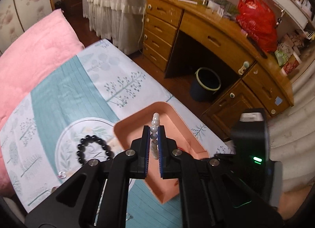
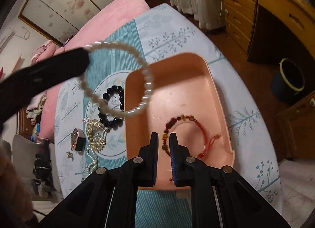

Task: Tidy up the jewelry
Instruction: 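Carry both bracelets to the peach tray and open both grippers to drop them, then move both tools back toward the watch and gold earrings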

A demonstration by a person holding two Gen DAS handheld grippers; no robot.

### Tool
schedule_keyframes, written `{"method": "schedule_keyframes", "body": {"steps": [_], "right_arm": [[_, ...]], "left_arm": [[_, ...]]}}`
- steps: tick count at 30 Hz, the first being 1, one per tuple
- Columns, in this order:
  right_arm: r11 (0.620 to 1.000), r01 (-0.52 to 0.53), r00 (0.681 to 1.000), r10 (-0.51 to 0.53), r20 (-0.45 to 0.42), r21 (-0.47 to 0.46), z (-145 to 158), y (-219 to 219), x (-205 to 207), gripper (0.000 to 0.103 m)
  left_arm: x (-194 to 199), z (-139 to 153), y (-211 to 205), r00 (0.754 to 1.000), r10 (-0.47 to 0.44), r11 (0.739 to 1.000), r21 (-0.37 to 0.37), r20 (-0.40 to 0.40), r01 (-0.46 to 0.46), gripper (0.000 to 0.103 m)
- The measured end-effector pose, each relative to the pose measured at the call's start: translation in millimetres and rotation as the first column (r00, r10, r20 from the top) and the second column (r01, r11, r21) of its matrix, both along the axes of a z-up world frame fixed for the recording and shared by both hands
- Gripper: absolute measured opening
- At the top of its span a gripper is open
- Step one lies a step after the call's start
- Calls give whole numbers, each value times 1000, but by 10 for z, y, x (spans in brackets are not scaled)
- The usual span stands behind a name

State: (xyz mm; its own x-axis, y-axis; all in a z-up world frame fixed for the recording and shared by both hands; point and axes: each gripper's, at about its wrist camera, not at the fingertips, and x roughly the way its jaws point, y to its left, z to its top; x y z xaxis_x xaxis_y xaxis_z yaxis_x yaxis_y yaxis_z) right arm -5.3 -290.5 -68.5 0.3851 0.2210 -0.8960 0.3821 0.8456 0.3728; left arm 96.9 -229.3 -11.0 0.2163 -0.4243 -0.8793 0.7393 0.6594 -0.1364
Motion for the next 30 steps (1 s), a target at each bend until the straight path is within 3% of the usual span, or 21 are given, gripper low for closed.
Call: {"method": "schedule_keyframes", "body": {"steps": [1,3,7,12,13,17,18,24,30], "right_arm": [[1000,0,1000,0,4,11,-4,-26,-34,29],[1000,4,1000,-5,21,15,16,-62,-57,37],[1000,-16,999,15,32,18,53,-123,-123,37],[999,-51,998,51,25,-4,83,-124,-199,37],[998,-60,998,60,22,-13,89,-113,-211,37],[995,-99,995,99,-9,-25,94,-72,-229,37],[994,-105,994,104,-13,-31,105,-60,-221,37],[985,-155,988,153,-22,-73,260,49,-158,37],[970,-201,979,202,-12,-139,521,247,-52,37]], "left_arm": [[26,-98,-32,1000,7,1000,21,-8,-6,5],[74,-284,-87,1000,9,999,49,-22,-8,5],[150,-588,-132,998,29,993,112,-54,-23,6],[185,-744,-102,994,63,988,145,-87,-50,7],[176,-735,-92,994,66,988,144,-87,-53,8],[107,-647,-14,994,83,987,144,-71,-72,37],[82,-611,30,994,93,986,146,-60,-84,39],[-33,-427,354,985,174,967,192,-17,-167,39],[-139,-202,794,964,266,947,180,21,-265,39]]}}
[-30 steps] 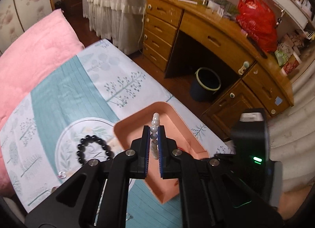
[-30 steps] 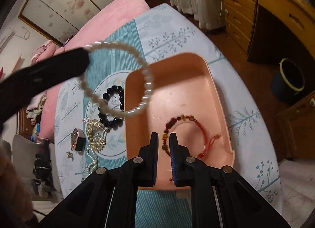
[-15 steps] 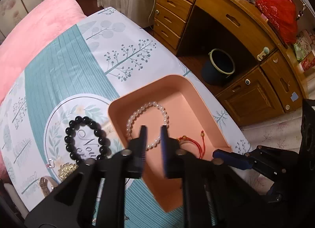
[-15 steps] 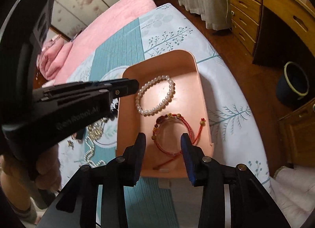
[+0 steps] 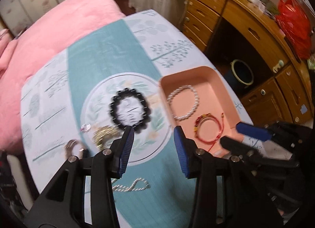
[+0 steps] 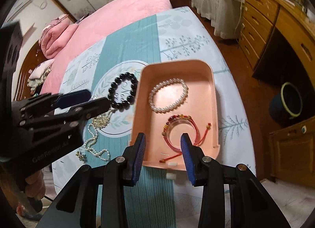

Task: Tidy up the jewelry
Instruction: 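Move both tools back toward the watch and gold earrings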

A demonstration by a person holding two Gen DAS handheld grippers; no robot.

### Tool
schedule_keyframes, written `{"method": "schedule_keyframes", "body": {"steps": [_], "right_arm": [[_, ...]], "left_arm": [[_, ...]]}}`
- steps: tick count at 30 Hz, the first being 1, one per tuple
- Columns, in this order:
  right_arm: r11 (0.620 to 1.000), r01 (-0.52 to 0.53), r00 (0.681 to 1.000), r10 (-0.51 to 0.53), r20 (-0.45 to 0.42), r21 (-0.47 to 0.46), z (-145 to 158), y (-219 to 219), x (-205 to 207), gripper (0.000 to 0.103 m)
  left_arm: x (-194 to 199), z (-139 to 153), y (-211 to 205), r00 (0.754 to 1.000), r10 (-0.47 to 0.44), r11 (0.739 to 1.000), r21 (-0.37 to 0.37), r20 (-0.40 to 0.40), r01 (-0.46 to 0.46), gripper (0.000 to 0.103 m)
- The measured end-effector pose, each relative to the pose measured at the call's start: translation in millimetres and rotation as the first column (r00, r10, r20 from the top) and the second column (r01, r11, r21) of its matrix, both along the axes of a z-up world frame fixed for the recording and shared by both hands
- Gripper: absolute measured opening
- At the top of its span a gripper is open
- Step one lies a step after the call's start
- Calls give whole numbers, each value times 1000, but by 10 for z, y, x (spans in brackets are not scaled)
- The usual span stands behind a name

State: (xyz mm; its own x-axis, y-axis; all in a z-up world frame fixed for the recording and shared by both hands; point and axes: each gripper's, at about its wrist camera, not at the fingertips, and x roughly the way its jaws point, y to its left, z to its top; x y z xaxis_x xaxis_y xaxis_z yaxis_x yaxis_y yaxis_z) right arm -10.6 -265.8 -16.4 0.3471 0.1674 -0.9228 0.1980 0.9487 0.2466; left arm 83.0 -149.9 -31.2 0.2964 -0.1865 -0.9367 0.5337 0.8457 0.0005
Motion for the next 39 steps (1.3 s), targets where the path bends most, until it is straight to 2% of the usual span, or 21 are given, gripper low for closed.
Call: {"method": "schedule_keyframes", "body": {"steps": [4,9,18,23,30,39], "right_arm": [[999,-28,999,29,23,-42,172,163,7,37],[996,-57,998,59,33,-67,324,377,-4,37],[988,-119,991,125,58,-96,546,825,27,37],[982,-157,985,164,58,-104,573,1097,111,37],[975,-197,977,204,60,-99,566,1436,234,37],[970,-230,973,232,16,-77,325,1756,484,37]], "left_arm": [[-92,133,253,997,65,998,-13,41,-64,39],[-249,341,481,992,73,997,-25,102,-71,39],[-443,522,982,984,126,991,-57,124,-119,39],[-443,521,1295,982,165,985,-75,96,-158,39],[-382,434,1858,962,271,960,-90,46,-266,39],[-233,61,2492,927,370,925,-68,-61,-374,39]]}}
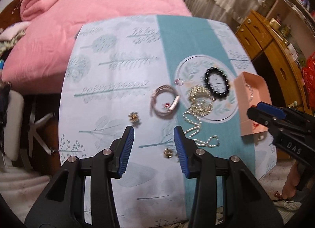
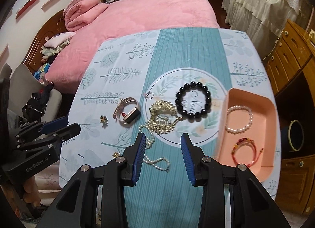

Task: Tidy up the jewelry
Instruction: 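Move both tools back toward the watch and gold earrings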

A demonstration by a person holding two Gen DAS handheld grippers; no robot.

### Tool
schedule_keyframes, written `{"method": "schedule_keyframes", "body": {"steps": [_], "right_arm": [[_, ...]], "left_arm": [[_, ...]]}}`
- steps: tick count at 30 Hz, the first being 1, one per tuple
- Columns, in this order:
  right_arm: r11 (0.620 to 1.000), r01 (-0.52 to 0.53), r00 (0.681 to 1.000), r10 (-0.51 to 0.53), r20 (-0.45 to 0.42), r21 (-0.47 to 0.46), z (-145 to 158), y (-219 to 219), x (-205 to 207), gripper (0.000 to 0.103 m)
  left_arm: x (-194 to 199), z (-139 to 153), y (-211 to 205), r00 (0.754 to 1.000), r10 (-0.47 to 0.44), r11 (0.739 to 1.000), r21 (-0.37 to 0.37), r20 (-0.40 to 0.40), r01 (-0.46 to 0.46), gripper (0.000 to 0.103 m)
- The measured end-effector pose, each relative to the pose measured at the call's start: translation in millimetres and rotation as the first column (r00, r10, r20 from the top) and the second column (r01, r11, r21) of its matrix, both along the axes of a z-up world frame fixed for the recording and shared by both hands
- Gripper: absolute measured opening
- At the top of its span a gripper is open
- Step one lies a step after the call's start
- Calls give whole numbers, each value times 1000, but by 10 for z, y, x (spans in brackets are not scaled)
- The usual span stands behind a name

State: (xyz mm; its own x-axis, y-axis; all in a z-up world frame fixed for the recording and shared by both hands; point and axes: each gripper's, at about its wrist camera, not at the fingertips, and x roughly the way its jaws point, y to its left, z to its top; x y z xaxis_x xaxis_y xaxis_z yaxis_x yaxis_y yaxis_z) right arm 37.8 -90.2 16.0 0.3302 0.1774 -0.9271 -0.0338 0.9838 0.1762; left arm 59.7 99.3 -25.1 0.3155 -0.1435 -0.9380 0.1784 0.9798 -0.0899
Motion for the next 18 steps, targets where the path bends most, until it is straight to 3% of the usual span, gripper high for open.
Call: {"method": "schedule_keyframes", "body": {"steps": [12,18], "right_arm": [[999,-20,996,22,-88,26,-580,340,307,37],[998,-35,993,41,-112,55,-835,532,492,37]], "left_arm": [[368,-634,314,995,19,1000,12,-101,-18,39],[514,-937,409,989,34,999,-35,-146,-39,39]]}}
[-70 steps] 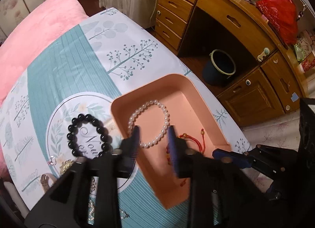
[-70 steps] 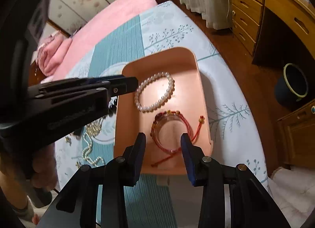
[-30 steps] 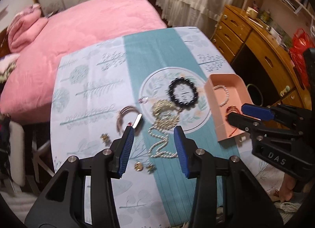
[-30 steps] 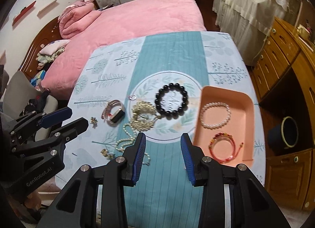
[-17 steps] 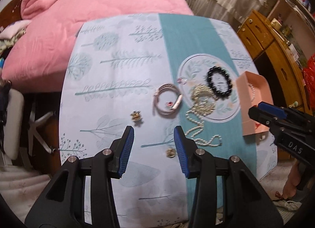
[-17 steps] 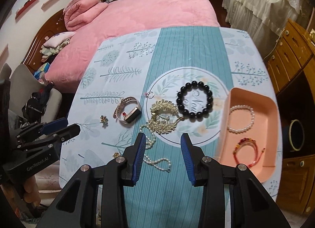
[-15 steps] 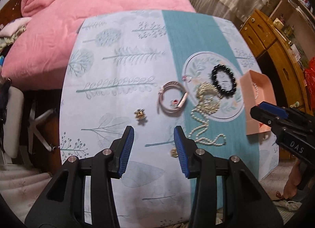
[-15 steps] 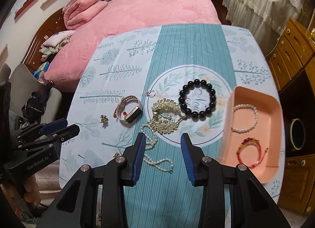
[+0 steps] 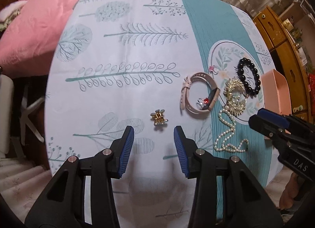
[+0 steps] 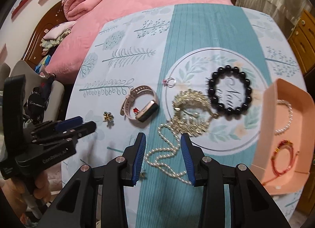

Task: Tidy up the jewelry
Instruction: 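Move both tools back toward the watch and gold earrings, then grasp the gold earring with the left gripper while the right grasps the pink-strap watch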

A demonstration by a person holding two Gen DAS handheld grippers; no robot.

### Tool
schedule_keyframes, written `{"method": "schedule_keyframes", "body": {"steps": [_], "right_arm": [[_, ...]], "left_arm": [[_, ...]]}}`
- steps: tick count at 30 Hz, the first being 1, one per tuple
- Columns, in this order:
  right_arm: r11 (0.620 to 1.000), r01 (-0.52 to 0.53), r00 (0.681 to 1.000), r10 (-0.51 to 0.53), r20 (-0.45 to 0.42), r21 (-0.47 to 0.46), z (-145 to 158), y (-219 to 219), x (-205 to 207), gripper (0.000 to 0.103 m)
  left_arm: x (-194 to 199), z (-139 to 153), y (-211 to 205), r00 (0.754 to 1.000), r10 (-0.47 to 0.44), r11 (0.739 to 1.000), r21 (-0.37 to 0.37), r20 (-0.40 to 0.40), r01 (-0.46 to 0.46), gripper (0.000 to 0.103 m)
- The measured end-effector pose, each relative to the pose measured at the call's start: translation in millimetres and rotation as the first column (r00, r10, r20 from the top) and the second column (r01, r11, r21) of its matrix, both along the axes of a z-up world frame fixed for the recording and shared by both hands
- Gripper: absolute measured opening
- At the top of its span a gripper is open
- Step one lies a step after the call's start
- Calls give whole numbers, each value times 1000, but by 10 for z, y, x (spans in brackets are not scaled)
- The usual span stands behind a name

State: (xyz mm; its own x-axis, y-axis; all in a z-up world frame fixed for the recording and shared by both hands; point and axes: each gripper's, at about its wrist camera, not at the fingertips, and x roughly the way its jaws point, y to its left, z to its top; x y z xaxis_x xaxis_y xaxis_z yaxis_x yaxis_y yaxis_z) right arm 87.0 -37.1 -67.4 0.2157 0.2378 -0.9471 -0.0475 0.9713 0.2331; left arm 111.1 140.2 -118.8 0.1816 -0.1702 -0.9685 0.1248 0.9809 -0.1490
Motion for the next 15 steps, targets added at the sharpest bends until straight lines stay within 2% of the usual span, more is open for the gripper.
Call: {"method": "schedule_keyframes", "body": {"steps": [4,12,15], "right_arm": [[1000,-14,1000,14,0,-4,-123,109,203,37],[997,-78,997,79,7,-24,-263,310,569,37],[993,-110,994,110,2,-29,-351,405,703,37]], "left_arm": [[75,-157,0,1000,9,1000,-26,-20,-10,39],[165,-316,-98,1000,8,1000,-15,-29,-9,38],[182,-332,-132,1000,6,1000,-11,-18,-6,34]]}}
